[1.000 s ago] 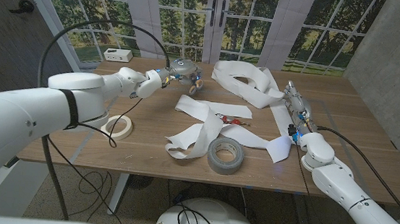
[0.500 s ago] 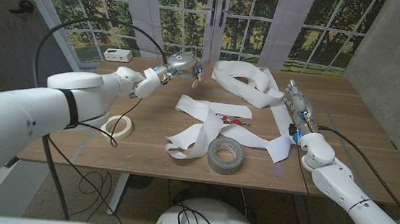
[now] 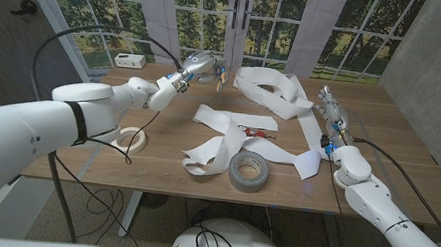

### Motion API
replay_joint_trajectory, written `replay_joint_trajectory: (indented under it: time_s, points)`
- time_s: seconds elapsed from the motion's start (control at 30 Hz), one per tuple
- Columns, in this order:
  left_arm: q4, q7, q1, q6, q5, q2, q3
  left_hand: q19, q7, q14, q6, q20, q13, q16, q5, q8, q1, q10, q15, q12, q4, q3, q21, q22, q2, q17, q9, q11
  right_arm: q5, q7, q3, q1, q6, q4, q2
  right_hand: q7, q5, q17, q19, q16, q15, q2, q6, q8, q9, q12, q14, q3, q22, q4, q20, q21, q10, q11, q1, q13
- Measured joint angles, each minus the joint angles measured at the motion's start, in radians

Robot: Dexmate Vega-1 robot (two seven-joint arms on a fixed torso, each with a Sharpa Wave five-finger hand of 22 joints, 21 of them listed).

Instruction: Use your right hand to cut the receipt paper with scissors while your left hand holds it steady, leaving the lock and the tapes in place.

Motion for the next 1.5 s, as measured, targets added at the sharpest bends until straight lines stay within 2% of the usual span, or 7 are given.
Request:
replay_joint_trajectory:
  time_s: [0.17, 0.47, 0.5, 0.83, 0.97, 1.17, 1.5]
  points:
    - [-0.013, 0.053, 0.019, -0.034, -0.002, 0.001, -0.044, 0.0, -0.002, 0.0, -0.002, 0.0, 0.0, 0.0, 0.0, -0.002, 0.0, -0.002, 0.0, 0.0, 0.0, 0.0, 0.0, 0.001, 0.0, 0.0, 0.0, -0.002, -0.001, 0.003, 0.005, 0.003, 0.008, 0.005, 0.003, 0.0, 0.0, 0.0, 0.0, 0.0, 0.0, 0.0, 0.0, 0.0, 0.0, 0.0, 0.0, 0.0, 0.0, 0.0, 0.0, 0.0, 0.0, 0.0, 0.0, 0.0]
    - [-0.049, 0.09, 0.091, -0.105, 0.109, -0.004, -0.273, 0.0, -0.012, -0.007, -0.013, 0.0, 0.0, -0.012, 0.0, -0.007, 0.005, -0.007, 0.004, 0.0, 0.0, 0.0, 0.004, 0.002, 0.005, -0.008, -0.004, -0.007, -0.005, 0.005, 0.009, 0.005, 0.019, 0.008, 0.004, 0.0, 0.0, 0.0, 0.0, 0.0, 0.0, 0.0, 0.0, 0.0, 0.0, 0.0, 0.0, 0.0, 0.0, 0.0, 0.0, 0.0, 0.0, 0.0, 0.0, 0.0]
    - [-0.05, 0.09, 0.092, -0.105, 0.109, -0.005, -0.276, 0.0, -0.012, -0.007, -0.013, 0.0, 0.0, -0.012, 0.0, -0.007, 0.005, -0.007, 0.004, 0.0, 0.0, 0.0, 0.004, 0.002, 0.005, -0.008, -0.004, -0.007, -0.005, 0.005, 0.011, 0.005, 0.019, 0.008, 0.004, 0.0, 0.0, 0.0, 0.0, 0.0, 0.0, 0.0, 0.0, 0.0, 0.0, 0.0, 0.0, 0.0, 0.0, 0.0, 0.0, 0.0, 0.0, 0.0, 0.0, 0.0]
    - [-0.108, 0.105, 0.195, -0.213, 0.286, -0.049, -0.61, -0.002, -0.014, -0.008, -0.015, 0.001, 0.0, -0.015, 0.0, -0.007, 0.005, -0.011, 0.004, 0.0, 0.0, 0.0, 0.004, 0.002, 0.005, -0.009, -0.004, -0.011, -0.008, 0.006, 0.019, 0.006, 0.027, 0.006, 0.002, 0.0, 0.0, 0.003, 0.0, 0.0, 0.0, 0.0, 0.0, 0.0, 0.0, 0.0, 0.0, 0.004, 0.0, -0.004, 0.0, 0.0, 0.0, 0.0, 0.0, 0.0]
    - [-0.116, 0.107, 0.222, -0.243, 0.34, -0.07, -0.708, -0.038, -0.016, -0.032, -0.055, 0.002, 0.0, -0.055, -0.048, -0.01, -0.01, -0.028, 0.014, 0.001, 0.007, -0.007, -0.001, -0.028, 0.031, -0.022, 0.003, -0.028, -0.009, 0.008, 0.021, 0.006, 0.031, 0.006, 0.002, 0.0, 0.0, 0.003, 0.0, 0.0, 0.0, 0.0, 0.0, 0.0, 0.0, 0.0, 0.0, 0.004, 0.0, -0.004, 0.0, 0.0, 0.0, 0.0, 0.0, 0.0]
    - [-0.118, 0.11, 0.247, -0.284, 0.383, -0.094, -0.79, -0.037, -0.016, -0.032, -0.055, 0.002, 0.0, -0.061, -0.07, -0.01, -0.01, -0.03, 0.014, 0.001, 0.007, -0.007, -0.001, -0.049, 0.032, -0.023, 0.001, -0.03, -0.008, 0.012, 0.025, 0.006, 0.037, 0.006, 0.002, 0.0, 0.0, 0.003, 0.0, 0.0, 0.0, 0.0, 0.0, 0.0, 0.0, 0.0, 0.0, 0.004, 0.0, -0.004, 0.0, 0.0, 0.0, 0.0, 0.0, 0.0]
    - [-0.116, 0.11, 0.266, -0.321, 0.387, -0.118, -0.833, -0.037, -0.017, -0.032, -0.061, 0.002, 0.0, -0.074, -0.08, -0.01, -0.008, -0.032, 0.014, 0.001, 0.007, -0.007, -0.001, -0.067, 0.034, -0.019, 0.001, -0.032, -0.003, 0.016, 0.029, 0.0, 0.048, 0.007, 0.002, 0.0, 0.0, 0.003, 0.0, 0.0, 0.0, 0.0, 0.0, 0.0, 0.0, 0.0, 0.0, 0.004, 0.0, -0.004, 0.0, 0.0, 0.0, 0.0, 0.0, 0.0]
